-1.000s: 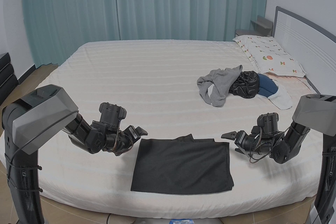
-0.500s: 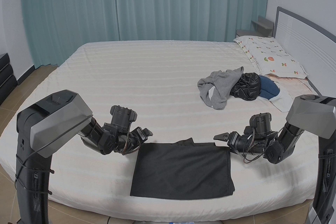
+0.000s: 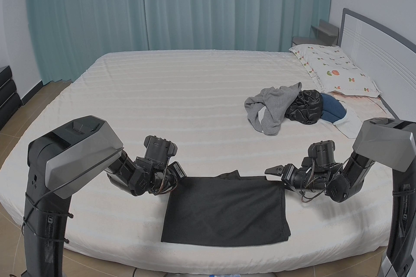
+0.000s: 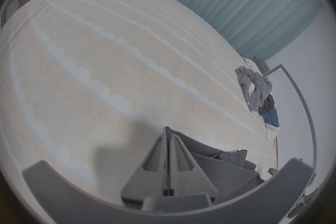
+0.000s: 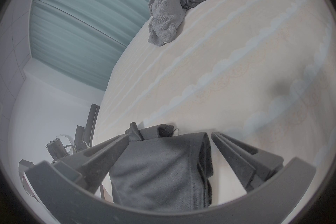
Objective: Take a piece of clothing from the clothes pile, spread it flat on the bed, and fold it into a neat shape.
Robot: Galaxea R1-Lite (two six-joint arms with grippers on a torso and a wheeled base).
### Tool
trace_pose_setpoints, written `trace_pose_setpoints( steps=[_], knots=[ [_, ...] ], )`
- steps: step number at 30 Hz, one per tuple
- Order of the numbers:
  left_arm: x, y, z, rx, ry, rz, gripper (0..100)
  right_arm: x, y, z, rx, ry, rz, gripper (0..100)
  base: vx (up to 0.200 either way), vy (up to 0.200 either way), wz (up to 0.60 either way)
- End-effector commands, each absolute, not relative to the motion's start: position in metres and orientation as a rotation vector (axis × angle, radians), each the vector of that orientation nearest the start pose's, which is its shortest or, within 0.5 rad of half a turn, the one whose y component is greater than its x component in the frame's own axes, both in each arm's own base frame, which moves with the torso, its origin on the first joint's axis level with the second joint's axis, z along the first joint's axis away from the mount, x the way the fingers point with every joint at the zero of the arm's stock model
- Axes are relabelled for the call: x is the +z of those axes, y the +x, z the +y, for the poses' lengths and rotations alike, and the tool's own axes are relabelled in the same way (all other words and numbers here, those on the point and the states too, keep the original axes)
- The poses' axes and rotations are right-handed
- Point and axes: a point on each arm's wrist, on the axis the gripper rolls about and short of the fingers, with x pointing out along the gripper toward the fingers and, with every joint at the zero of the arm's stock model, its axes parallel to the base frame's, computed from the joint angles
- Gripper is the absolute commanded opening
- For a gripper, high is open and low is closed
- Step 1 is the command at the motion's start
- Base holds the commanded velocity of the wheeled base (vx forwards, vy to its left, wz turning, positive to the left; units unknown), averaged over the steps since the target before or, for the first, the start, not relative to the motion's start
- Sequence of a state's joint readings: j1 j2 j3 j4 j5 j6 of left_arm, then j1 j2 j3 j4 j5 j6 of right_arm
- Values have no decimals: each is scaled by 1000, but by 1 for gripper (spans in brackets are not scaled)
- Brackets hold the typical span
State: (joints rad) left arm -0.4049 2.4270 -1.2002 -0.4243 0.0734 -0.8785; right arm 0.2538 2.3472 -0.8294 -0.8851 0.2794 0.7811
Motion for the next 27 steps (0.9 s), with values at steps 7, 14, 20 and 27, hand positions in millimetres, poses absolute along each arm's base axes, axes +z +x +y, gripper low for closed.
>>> trace_pose_setpoints(
  steps=[7,14,20,27],
  knots=[
    [-19,389,-163,70,-635,871,0,-23,364,105,238,709,852,100,0,0,0],
    [-21,386,-161,77,-630,881,0,-20,368,107,245,694,843,0,0,0,0],
    [-24,386,-160,106,-615,870,0,-14,371,106,258,699,799,0,0,0,0],
    [-26,386,-160,124,-609,860,0,-10,379,108,249,686,710,0,0,0,0]
  ],
)
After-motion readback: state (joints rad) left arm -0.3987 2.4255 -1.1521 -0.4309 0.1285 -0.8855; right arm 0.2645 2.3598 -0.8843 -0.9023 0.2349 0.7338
